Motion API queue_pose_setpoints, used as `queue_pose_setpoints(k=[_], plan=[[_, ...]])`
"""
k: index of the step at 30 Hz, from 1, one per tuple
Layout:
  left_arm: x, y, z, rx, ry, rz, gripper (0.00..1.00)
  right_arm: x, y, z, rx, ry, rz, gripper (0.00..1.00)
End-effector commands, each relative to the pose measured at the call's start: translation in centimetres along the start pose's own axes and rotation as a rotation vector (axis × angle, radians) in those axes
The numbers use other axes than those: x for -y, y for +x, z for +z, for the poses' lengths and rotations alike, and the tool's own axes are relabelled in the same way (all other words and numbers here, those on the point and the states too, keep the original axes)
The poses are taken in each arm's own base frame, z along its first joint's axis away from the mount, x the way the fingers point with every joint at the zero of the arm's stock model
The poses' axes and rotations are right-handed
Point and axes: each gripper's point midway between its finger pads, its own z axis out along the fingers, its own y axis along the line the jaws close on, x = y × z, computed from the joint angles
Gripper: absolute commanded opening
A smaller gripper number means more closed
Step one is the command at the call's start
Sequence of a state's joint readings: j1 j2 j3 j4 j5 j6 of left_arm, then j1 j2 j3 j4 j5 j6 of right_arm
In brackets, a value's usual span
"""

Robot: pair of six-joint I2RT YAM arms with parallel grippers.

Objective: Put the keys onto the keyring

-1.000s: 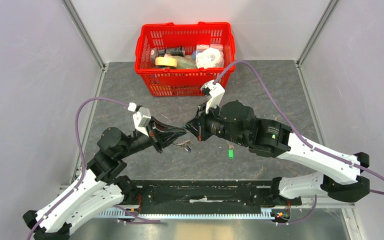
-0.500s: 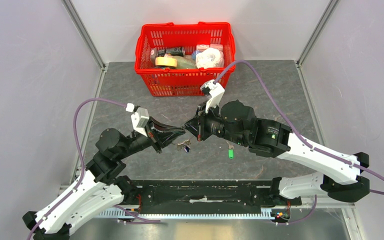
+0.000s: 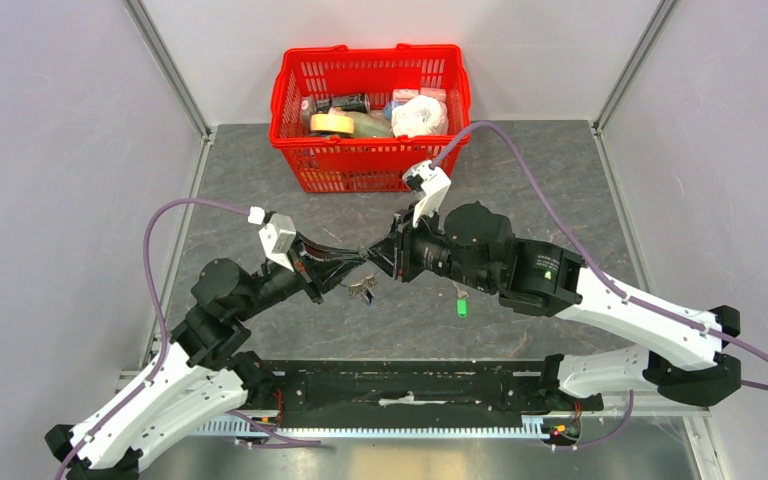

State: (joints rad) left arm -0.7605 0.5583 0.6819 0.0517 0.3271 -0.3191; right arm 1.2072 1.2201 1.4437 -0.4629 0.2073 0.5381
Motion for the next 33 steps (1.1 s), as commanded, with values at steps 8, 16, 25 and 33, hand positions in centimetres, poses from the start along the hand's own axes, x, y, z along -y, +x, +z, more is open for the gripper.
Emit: queue_pose_setpoints(k=[8, 16, 25, 33], plan=[[-2.1, -1.2, -0.4, 0.056, -0.127, 0.02, 0.02, -0.2, -2.7, -2.6, 0.109, -0.026, 0.019, 0.33], [-4.4, -1.6, -1.1, 0.08, -0.266, 0.016, 0.02, 3.7, -0.2, -3.2, 0.067, 0.117, -0.049, 0.44], [-6.7, -0.7, -2.1, 0.053, -0.406, -0.007, 0.02, 10.9, 5.7, -2.9, -0.066, 0.356, -0.08, 0.52], [-7.7, -0.6, -2.7, 0.052, -0.469, -0.014, 0.02, 17.0, 11.5, -3.7, -0.195, 0.561, -0.021, 0.49]])
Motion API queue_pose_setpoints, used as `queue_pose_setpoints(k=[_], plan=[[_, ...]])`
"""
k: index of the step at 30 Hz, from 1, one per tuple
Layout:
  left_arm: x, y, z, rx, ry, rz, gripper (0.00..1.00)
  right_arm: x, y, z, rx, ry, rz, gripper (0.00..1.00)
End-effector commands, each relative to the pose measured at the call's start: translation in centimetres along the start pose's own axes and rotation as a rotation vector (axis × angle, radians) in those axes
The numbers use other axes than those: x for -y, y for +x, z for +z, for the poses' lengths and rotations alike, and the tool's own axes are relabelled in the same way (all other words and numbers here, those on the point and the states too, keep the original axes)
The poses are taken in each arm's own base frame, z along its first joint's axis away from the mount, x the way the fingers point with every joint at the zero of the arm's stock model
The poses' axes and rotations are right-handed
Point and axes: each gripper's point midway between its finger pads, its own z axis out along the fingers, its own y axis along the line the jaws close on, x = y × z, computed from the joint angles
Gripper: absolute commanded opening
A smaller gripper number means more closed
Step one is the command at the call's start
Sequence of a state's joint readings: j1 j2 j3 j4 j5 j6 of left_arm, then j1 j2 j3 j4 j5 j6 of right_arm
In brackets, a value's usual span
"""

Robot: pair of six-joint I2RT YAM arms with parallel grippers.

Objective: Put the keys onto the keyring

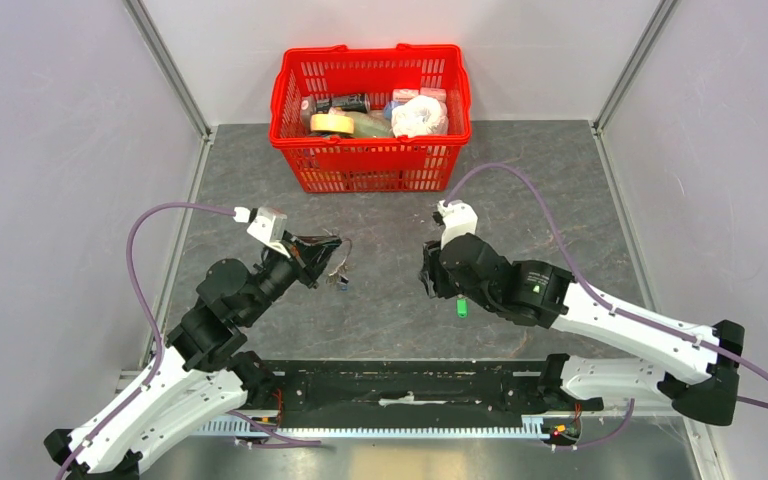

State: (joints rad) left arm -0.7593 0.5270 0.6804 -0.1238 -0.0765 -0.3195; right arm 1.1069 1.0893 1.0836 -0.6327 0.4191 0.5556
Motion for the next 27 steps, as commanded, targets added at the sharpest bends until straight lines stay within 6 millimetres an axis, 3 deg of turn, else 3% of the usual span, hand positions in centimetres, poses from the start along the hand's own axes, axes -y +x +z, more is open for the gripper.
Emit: queue_pose_setpoints(k=[1, 11, 15, 22, 27], plan=[[-0.5, -1.8, -0.2, 0.062, -0.041, -0.009, 0.02, 2.9, 2.2, 0.5, -0.039, 0.112, 0.055, 0.49], [-0.3, -1.7, -0.3, 0.06, -0.028, -0.022, 0.02, 9.2, 7.0, 1.8, -0.12, 0.299, 0.176, 0.43], [-0.1, -1.6, -0.3, 0.058, -0.021, -0.027, 0.02, 10.8, 8.6, 2.3, -0.144, 0.356, 0.189, 0.43], [0.0, -1.5, -0.2, 0.053, -0.014, -0.027, 0.02, 12.2, 10.7, 4.3, -0.203, 0.408, 0.17, 0.43], [0.1, -1.3, -0.1, 0.045, -0.009, -0.029, 0.02, 11.9, 11.6, 6.1, -0.242, 0.398, 0.237, 0.49]])
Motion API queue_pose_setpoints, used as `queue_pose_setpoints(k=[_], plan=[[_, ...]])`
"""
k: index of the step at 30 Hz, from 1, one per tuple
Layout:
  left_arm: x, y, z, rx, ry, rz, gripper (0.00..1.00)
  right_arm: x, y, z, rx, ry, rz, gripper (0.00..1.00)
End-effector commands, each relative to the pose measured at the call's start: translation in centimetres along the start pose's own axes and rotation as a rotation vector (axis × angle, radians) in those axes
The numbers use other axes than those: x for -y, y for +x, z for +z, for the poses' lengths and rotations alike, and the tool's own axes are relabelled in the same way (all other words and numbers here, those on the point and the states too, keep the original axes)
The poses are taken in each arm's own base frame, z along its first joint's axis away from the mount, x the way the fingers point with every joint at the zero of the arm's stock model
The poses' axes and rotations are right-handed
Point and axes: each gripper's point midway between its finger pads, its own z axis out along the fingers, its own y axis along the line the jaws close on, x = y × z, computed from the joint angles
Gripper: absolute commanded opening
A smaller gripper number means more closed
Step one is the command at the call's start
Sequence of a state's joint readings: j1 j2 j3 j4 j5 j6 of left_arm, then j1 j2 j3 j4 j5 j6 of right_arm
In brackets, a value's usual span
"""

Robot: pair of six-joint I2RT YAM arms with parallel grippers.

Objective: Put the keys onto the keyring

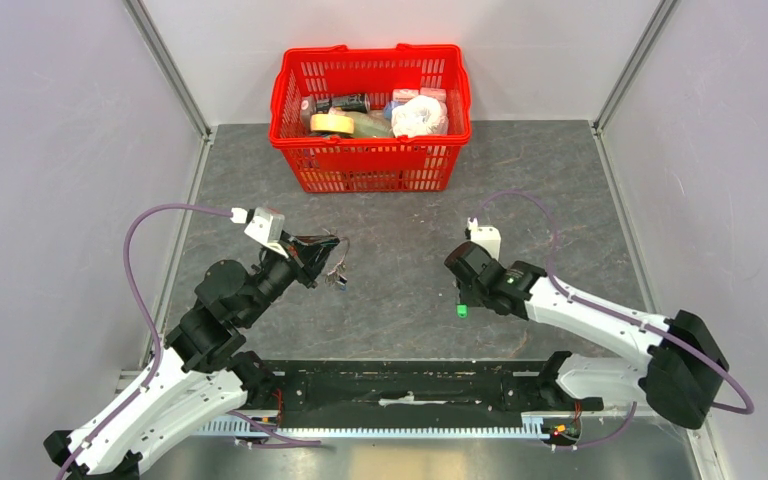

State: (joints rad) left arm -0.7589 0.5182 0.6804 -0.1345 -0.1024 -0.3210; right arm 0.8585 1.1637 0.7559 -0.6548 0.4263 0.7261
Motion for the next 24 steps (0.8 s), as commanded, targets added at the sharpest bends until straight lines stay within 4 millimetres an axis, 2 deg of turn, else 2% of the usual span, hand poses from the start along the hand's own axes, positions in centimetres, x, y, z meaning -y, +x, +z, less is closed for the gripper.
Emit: queue_pose_setpoints(k=[1, 7, 15, 24], plan=[[0.5, -1.2, 0.1, 0.04, 0.017, -0.028, 0.02, -1.3, -0.6, 1.3, 0.007, -0.029, 0.084, 0.5], [0.6, -1.0, 0.1, 0.038, 0.02, -0.028, 0.02, -2.1, -0.5, 2.5, -0.005, -0.03, 0.163, 0.55], [0.6, -1.0, 0.1, 0.035, 0.022, -0.029, 0.02, -2.3, -0.1, 4.1, -0.035, -0.015, 0.2, 0.56], [0.6, -0.9, 0.0, 0.033, 0.024, -0.028, 0.02, -2.5, 0.4, 5.0, -0.059, 0.006, 0.289, 0.56]])
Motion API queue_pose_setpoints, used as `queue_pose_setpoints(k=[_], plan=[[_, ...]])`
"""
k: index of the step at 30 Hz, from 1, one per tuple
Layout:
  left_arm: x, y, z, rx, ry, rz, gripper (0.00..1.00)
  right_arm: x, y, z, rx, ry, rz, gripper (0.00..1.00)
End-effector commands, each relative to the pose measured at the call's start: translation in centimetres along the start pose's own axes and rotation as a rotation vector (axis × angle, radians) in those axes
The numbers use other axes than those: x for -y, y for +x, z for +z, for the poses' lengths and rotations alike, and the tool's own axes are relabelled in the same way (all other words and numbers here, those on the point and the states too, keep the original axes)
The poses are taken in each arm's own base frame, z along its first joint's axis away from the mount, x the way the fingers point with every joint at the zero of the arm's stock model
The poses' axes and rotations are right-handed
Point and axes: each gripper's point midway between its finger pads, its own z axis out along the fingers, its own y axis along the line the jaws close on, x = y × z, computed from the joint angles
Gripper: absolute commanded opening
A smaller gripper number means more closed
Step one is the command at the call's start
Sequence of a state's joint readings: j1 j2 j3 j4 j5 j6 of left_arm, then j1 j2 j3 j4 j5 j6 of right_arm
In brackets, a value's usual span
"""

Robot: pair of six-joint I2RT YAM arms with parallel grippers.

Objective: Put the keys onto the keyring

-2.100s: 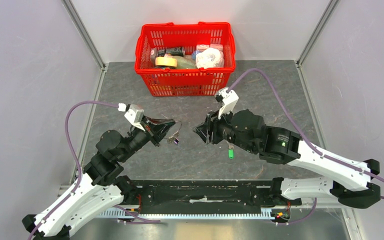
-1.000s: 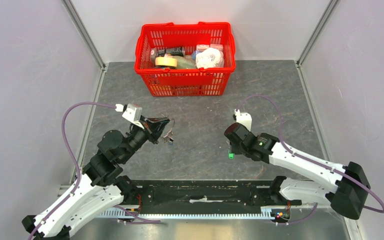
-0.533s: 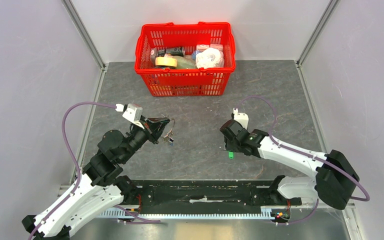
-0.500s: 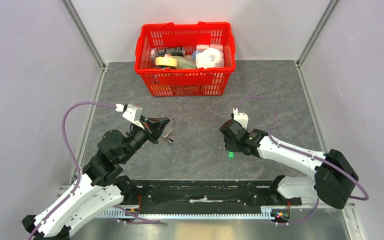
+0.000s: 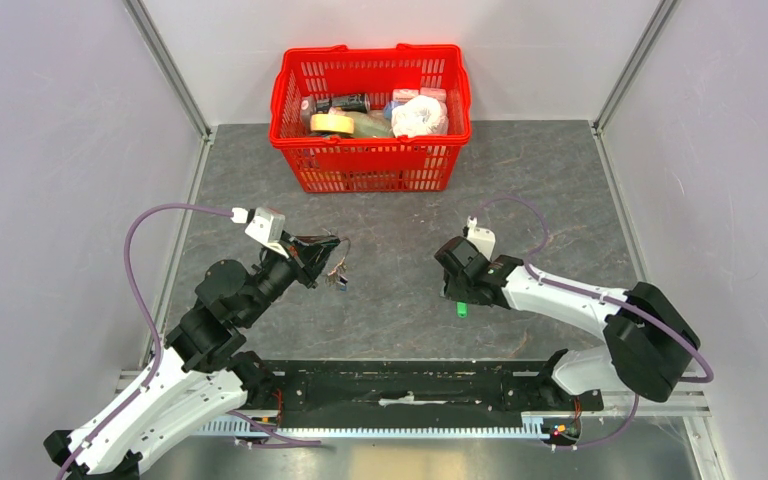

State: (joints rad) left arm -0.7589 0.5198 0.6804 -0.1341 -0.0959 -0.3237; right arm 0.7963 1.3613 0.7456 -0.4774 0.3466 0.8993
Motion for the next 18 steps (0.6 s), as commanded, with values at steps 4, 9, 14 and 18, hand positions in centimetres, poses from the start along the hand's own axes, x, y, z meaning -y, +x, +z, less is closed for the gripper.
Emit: queue_pose_setpoints(k=[4, 9, 14, 18], plan=[[0.5, -1.0, 0.0, 0.036, 0.019, -0.025, 0.02, 0.0, 0.1, 0.9, -0.001, 0.019, 0.104, 0.57], [0.5, -1.0, -0.1, 0.037, 0.018, -0.025, 0.02, 0.4, 0.6, 1.4, -0.018, 0.041, 0.13, 0.57], [0.5, -1.0, -0.1, 0.036, 0.018, -0.025, 0.02, 1.1, 1.1, 2.0, -0.032, 0.072, 0.158, 0.56], [0.5, -1.0, -0.1, 0.034, 0.018, -0.025, 0.02, 1.4, 0.9, 2.3, -0.028, 0.086, 0.172, 0.55]])
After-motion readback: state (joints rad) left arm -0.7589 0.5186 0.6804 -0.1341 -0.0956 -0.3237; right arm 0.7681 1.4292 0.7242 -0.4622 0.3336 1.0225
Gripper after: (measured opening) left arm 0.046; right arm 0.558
